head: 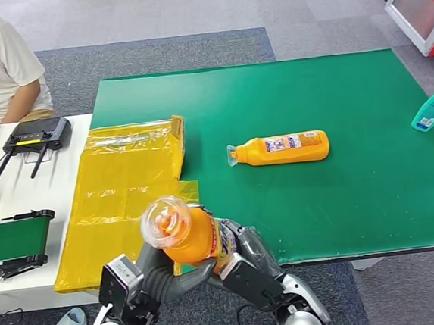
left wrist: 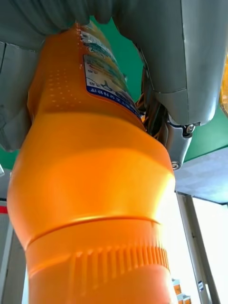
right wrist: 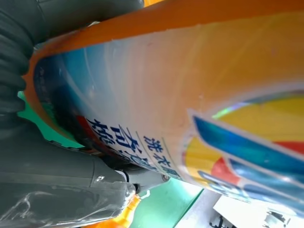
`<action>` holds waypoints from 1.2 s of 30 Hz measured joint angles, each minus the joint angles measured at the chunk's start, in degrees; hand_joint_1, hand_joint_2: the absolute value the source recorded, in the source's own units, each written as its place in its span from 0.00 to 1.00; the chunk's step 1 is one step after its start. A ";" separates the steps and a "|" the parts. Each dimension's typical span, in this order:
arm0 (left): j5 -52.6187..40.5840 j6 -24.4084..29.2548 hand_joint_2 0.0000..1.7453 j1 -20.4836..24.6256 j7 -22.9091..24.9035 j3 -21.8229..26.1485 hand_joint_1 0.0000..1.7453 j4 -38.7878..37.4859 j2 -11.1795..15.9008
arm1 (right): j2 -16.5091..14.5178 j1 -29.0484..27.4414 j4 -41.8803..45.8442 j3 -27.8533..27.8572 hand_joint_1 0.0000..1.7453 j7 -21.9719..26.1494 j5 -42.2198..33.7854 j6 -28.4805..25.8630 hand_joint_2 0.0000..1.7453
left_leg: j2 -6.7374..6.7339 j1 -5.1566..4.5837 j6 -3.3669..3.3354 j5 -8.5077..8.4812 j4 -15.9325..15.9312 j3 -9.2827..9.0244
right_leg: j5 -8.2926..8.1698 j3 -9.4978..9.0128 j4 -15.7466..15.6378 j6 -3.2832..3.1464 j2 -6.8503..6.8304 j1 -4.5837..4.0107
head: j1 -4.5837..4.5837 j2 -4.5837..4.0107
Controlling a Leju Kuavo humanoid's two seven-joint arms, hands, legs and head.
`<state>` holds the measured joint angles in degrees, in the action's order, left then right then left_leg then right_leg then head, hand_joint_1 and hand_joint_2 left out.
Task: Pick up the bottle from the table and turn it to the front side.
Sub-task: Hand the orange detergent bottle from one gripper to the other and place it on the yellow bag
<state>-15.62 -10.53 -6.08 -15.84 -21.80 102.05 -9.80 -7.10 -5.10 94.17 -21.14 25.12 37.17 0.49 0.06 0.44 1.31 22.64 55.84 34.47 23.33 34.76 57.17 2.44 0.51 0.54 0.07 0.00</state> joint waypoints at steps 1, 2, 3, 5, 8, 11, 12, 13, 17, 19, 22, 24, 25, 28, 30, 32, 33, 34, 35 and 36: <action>0.05 0.09 1.00 -0.04 0.04 0.07 1.00 0.09 -0.02 | 0.00 -0.02 0.12 0.19 0.00 -0.18 -0.24 0.20 1.00 | 0.00 0.00 0.00 0.00 0.00 0.00 | 0.00 0.00 0.00 0.00 0.00 0.00 | 0.00 0.00; 0.26 0.26 1.00 -0.14 0.08 0.20 1.00 0.26 -0.05 | 0.00 -0.05 0.23 0.40 0.00 -0.34 -0.70 0.48 1.00 | 0.00 0.00 0.00 0.00 0.00 0.00 | 0.00 -0.01 0.00 0.00 0.00 0.00 | -0.01 0.00; 0.58 0.50 1.00 -0.31 0.10 0.45 1.00 0.55 -0.09 | 0.00 -0.08 0.35 0.68 0.00 -0.49 -1.33 0.77 1.00 | 0.00 0.00 0.00 0.00 0.00 0.00 | 0.00 0.00 0.00 0.00 0.00 0.00 | -0.01 0.00; 1.15 1.03 1.00 -0.75 0.12 1.30 1.00 1.59 -0.19 | 0.00 -0.24 0.61 1.45 0.00 -0.69 -2.55 1.30 1.00 | 0.00 0.00 0.00 0.00 0.00 0.00 | 0.00 0.00 0.00 0.00 0.00 0.00 | 0.00 0.00; -1.89 2.60 1.00 -1.18 0.20 3.08 1.00 3.76 -0.40 | -0.04 -0.70 1.20 2.76 0.00 -0.85 -3.17 1.58 1.00 | 0.00 0.00 0.00 0.00 0.00 0.00 | 0.00 0.00 0.00 0.00 0.00 0.00 | 0.00 0.00; -10.80 6.05 1.00 -1.39 1.30 4.94 1.00 6.00 -0.98 | -0.18 -1.59 2.28 4.14 0.00 -1.20 -3.26 1.61 1.00 | 0.00 0.00 0.00 0.00 0.00 0.01 | 0.01 0.00 0.00 0.00 0.00 0.00 | -0.01 0.00; -13.76 7.19 1.00 -1.40 1.84 5.59 1.00 6.74 -1.21 | -0.24 -1.93 2.75 4.63 0.00 -1.38 -3.27 1.62 1.00 | 0.00 0.00 0.00 0.00 0.00 0.01 | 0.01 0.01 0.00 0.00 0.00 0.00 | -0.01 0.00; -16.20 8.14 1.00 -1.40 2.29 6.22 1.00 7.43 -1.44 | -0.32 -2.28 3.24 5.11 0.00 -1.52 -3.27 1.64 1.00 | 0.00 0.00 0.00 0.00 0.00 0.01 | 0.01 0.01 0.00 0.00 0.00 0.00 | 0.00 0.00; -30.87 14.04 1.00 -1.16 5.06 8.81 1.00 10.02 -2.64 | -0.91 -4.03 5.61 7.25 0.00 -1.87 -3.42 1.74 1.00 | 0.00 0.00 0.00 0.00 0.00 0.01 | 0.01 0.02 0.00 0.00 0.00 0.00 | 0.00 0.00; -45.02 18.94 1.00 -0.49 8.41 10.07 1.00 10.86 -3.17 | -1.33 -5.26 7.14 8.54 0.00 -2.01 -3.58 2.10 1.00 | 0.00 0.00 0.00 0.00 0.00 0.01 | 0.01 0.02 0.00 0.00 -0.01 0.00 | 0.01 0.00; -59.98 22.15 1.00 1.35 12.93 11.73 1.00 11.11 -3.69 | -2.06 -6.67 8.94 10.12 0.00 -2.12 -3.69 3.02 1.00 | 0.00 0.00 0.00 0.00 0.00 0.01 | 0.00 0.02 0.00 0.00 0.00 0.00 | -0.01 0.00; -62.22 22.24 1.00 2.43 14.01 12.62 1.00 11.08 -3.78 | -2.42 -7.09 9.61 10.95 0.00 -2.13 -3.74 3.41 1.00 | 0.00 0.00 0.01 0.00 0.00 0.00 | 0.00 0.02 0.00 -0.01 0.00 0.00 | 0.00 0.00; -62.78 22.24 1.00 2.83 14.38 12.95 1.00 11.06 -3.82 | -2.56 -7.20 9.82 11.29 0.00 -2.10 -3.74 3.59 1.00 | 0.00 0.00 0.01 -0.01 0.00 0.00 | -0.01 0.02 0.00 -0.01 0.00 0.00 | -0.01 0.00; -66.65 22.04 1.00 4.24 15.83 14.08 1.00 10.39 -3.86 | -2.91 -7.15 10.06 12.01 0.00 -1.76 -3.74 4.48 1.00 | 0.00 0.00 0.01 -0.01 0.00 0.01 | -0.01 0.02 0.00 0.00 0.00 0.00 | -0.01 0.00; -69.54 21.79 1.00 6.11 15.89 15.08 1.00 8.50 -3.57 | -2.99 -6.63 9.95 12.19 0.00 -1.43 -3.75 5.28 1.00 | 0.00 0.00 0.01 -0.02 0.00 0.01 | -0.02 0.01 0.00 0.00 0.00 0.00 | -0.01 0.00; -71.60 21.89 1.00 8.14 14.98 15.74 1.00 5.52 -2.69 | -2.99 -5.50 9.51 12.20 0.00 -1.18 -3.79 5.88 1.00 | 0.00 0.00 0.02 -0.04 0.00 0.00 | -0.05 0.00 0.00 -0.02 0.01 0.00 | 0.01 0.00; -72.26 22.06 1.00 8.90 14.50 15.90 1.00 3.98 -2.15 | -2.99 -4.87 9.20 12.19 0.00 -1.11 -3.82 6.06 1.00 | 0.00 0.00 0.03 -0.05 0.00 -0.01 | -0.06 0.01 0.01 -0.03 0.01 0.00 | 0.01 0.00; -72.72 22.23 1.00 9.47 14.22 15.97 1.00 2.60 -1.65 | -2.99 -4.34 8.88 12.17 0.00 -1.07 -3.85 6.18 1.00 | -0.01 0.00 0.02 -0.07 0.00 -0.01 | -0.07 0.01 0.01 -0.03 0.01 0.00 | 0.01 0.00; -72.99 22.36 1.00 9.91 14.07 16.03 1.00 1.40 -1.22 | -2.99 -3.94 8.59 12.15 0.00 -1.05 -3.88 6.26 1.00 | -0.01 0.00 0.02 -0.08 0.00 0.00 | -0.08 0.02 0.01 -0.03 0.01 -0.01 | 0.00 0.00; -73.18 22.45 1.00 10.26 14.02 16.08 1.00 0.41 -0.86 | -2.99 -3.64 8.34 12.13 0.00 -1.04 -3.89 6.31 1.00 | -0.01 0.00 0.01 -0.09 0.00 0.00 | -0.08 0.02 0.01 -0.03 0.01 -0.01 | 0.00 0.00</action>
<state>-88.80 11.92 4.17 -1.82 -5.72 102.46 -10.66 -10.10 -8.74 102.51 -9.01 24.09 33.28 6.80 0.05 0.44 1.32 22.55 55.84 34.47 23.25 34.78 57.18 2.41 0.51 0.53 0.07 0.00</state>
